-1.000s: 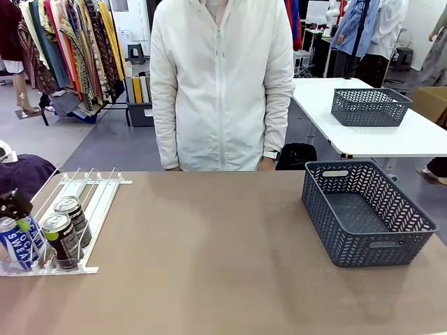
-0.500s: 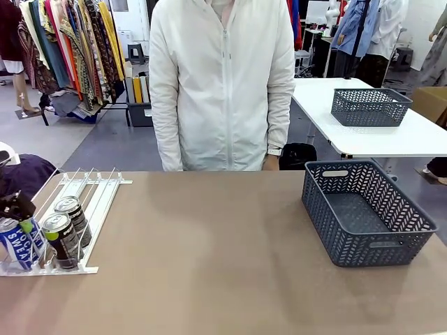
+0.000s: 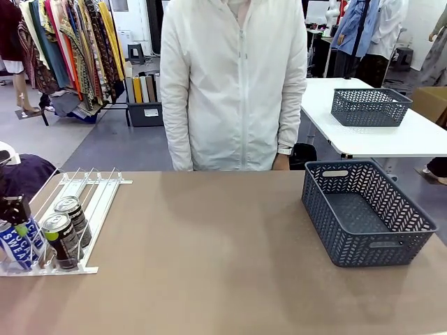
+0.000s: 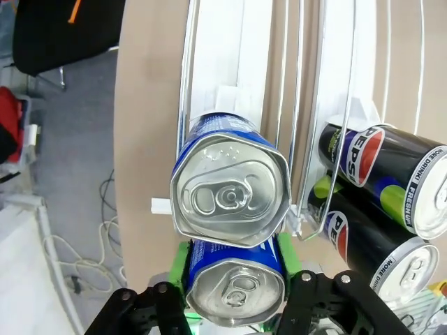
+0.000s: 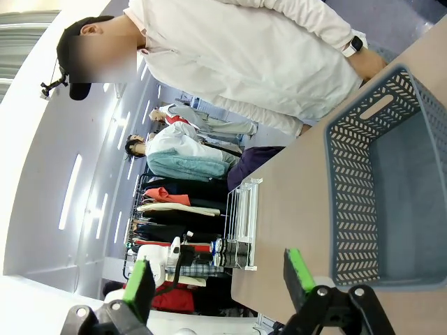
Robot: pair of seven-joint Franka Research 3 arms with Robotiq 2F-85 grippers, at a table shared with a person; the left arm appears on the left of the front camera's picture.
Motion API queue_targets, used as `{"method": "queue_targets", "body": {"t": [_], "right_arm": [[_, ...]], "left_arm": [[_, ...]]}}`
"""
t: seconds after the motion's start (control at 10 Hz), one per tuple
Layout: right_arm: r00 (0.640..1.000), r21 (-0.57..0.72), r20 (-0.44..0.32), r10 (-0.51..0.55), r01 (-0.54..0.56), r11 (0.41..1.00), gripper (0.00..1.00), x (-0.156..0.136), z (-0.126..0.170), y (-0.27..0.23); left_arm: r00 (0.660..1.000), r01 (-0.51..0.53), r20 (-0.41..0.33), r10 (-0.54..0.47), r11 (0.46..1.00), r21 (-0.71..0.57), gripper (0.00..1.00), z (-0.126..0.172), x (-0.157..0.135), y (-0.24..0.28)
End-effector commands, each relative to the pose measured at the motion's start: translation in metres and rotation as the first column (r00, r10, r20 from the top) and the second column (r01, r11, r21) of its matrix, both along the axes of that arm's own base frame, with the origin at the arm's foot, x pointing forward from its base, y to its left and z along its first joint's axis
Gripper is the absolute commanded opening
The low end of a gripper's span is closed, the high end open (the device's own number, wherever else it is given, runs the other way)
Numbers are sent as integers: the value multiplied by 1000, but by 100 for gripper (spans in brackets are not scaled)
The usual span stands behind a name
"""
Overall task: Retrieve and store the cans from the dispenser.
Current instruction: Pick up one can from the Automatic Can Dispenser and place it in the middle of the table.
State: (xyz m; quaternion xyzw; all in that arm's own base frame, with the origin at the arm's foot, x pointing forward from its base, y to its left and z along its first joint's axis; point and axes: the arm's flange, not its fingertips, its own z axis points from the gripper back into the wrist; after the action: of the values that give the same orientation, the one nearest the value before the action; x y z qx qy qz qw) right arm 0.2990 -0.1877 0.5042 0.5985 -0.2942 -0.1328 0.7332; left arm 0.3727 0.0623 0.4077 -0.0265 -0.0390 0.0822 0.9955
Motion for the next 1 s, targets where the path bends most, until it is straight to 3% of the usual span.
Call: {"method": "queue_targets", "body": {"t": [0.0,0.5,0.7,0.9], "right_arm": [[1000,10,25,-4,3,1000,100,3,3,-1],[1000,10,25,-4,3,1000,100,3,3,-1],[1000,10,25,-4,3,1000,100,3,3,-1],[1000,10,25,-4,3,1000,100,3,3,-1]], "left_arm": [[1000,-7,15,7,1000,-1,0,-18,-20,-10],[999,19,41,-19,1000,1,0,-7,-26,-15],[988,87,127,-92,995,39,0,36,-37,-26],[975,178,118,-186,981,74,0,93,-55,-38]]}}
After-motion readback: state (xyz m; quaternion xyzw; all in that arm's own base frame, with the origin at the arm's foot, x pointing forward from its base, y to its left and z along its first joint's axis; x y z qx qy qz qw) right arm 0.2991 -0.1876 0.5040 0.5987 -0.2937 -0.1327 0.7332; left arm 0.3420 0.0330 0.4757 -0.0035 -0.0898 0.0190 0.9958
